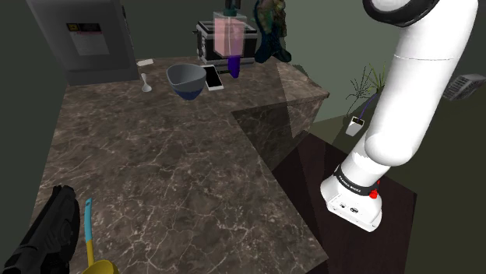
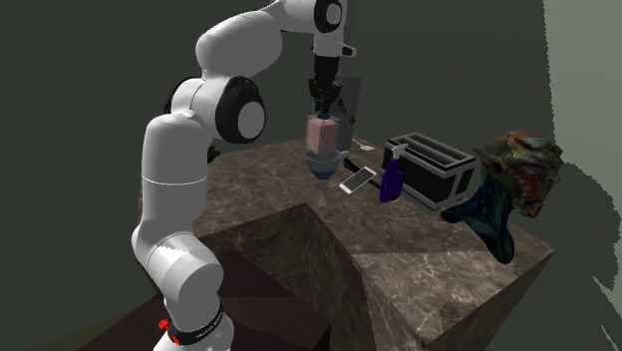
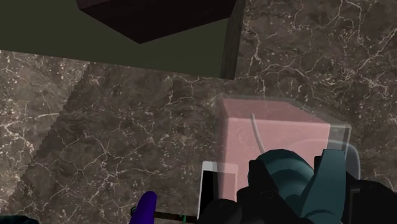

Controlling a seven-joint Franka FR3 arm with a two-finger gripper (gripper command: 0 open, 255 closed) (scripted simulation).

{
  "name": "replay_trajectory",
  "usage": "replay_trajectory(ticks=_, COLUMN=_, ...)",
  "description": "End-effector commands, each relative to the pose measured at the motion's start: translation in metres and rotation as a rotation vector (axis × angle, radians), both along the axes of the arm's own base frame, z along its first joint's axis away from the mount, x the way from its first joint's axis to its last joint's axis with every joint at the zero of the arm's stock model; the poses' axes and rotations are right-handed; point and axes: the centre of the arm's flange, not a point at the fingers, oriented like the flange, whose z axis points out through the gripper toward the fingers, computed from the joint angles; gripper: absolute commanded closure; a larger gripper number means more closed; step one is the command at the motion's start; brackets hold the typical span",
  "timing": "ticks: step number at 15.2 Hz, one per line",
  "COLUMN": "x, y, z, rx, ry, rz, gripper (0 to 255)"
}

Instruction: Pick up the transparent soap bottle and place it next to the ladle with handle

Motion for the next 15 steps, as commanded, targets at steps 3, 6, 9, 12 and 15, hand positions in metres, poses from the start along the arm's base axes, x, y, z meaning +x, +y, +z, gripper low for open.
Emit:
replay_trajectory(ticks=3, x=0.000, y=-0.001, z=0.022, rx=0.000, ry=0.000, rz=0.000, gripper=255)
replay_trajectory(ticks=6, x=0.000, y=-0.001, z=0.037, rx=0.000, ry=0.000, rz=0.000, gripper=255)
replay_trajectory(ticks=9, x=-0.015, y=0.021, z=0.040, rx=0.000, ry=0.000, rz=0.000, gripper=255)
replay_trajectory(ticks=12, x=-0.037, y=0.054, z=0.040, rx=0.000, ry=0.000, rz=0.000, gripper=255)
replay_trajectory(ticks=15, x=-0.059, y=0.087, z=0.040, rx=0.000, ry=0.000, rz=0.000, gripper=255)
